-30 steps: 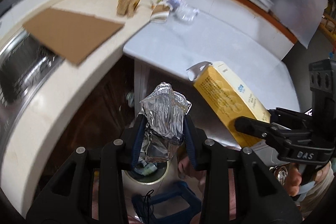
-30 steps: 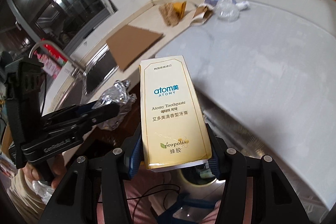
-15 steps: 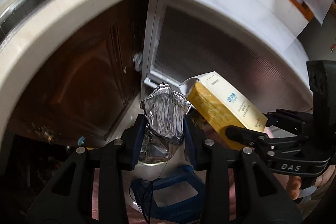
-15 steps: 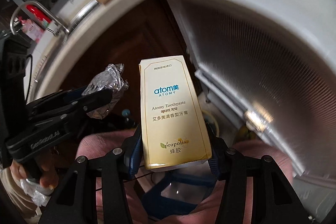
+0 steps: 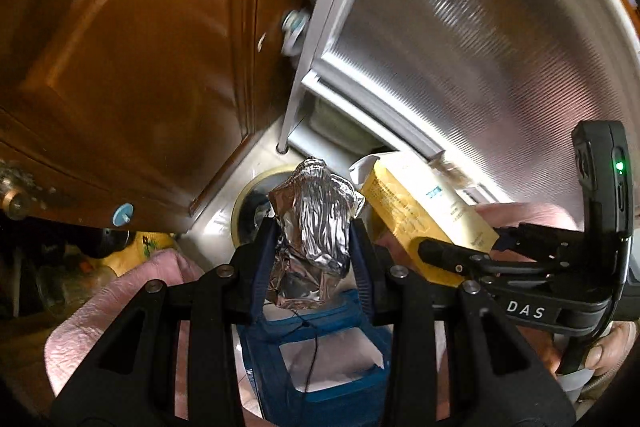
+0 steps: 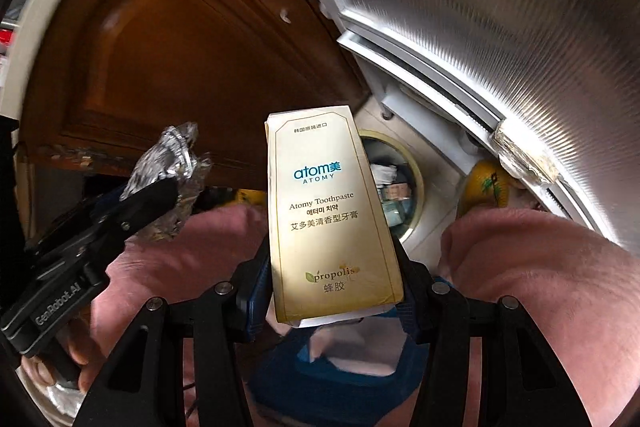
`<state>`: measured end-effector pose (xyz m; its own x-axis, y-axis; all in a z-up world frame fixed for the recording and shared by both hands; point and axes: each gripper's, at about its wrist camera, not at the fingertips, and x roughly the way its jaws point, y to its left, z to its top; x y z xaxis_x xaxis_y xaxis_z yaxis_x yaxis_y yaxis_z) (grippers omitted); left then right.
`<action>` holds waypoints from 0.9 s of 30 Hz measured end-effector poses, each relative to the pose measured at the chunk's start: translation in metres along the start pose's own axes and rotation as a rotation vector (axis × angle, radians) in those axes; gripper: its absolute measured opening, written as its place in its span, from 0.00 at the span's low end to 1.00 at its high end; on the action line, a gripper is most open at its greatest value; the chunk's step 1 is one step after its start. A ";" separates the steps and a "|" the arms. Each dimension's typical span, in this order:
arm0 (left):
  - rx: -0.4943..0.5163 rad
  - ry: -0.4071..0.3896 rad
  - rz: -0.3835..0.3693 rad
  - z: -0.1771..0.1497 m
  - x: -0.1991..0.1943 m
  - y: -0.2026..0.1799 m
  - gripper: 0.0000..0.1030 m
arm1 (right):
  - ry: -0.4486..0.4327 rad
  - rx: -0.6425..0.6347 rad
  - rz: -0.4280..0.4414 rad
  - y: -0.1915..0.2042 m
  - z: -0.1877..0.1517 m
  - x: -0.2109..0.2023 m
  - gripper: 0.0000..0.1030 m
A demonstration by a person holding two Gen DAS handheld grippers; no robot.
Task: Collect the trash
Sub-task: 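Carry the toothpaste box and foil down over the black trash bin, then open both tools to drop the box and foil into the bin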
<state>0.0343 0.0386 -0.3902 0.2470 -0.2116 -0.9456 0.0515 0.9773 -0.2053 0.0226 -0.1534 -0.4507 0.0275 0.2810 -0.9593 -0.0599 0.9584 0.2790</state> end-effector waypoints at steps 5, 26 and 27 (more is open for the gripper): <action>-0.031 0.058 0.010 -0.002 0.043 0.013 0.32 | 0.079 0.000 -0.038 -0.007 0.007 0.048 0.51; -0.025 0.155 0.017 -0.011 0.113 0.019 0.32 | 0.155 0.006 -0.060 -0.010 0.029 0.102 0.52; -0.026 0.153 0.016 -0.010 0.112 0.020 0.32 | 0.158 0.010 -0.057 -0.011 0.030 0.103 0.53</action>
<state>0.0531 0.0343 -0.5028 0.0970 -0.1959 -0.9758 0.0233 0.9806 -0.1945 0.0560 -0.1335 -0.5509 -0.1269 0.2156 -0.9682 -0.0532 0.9732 0.2237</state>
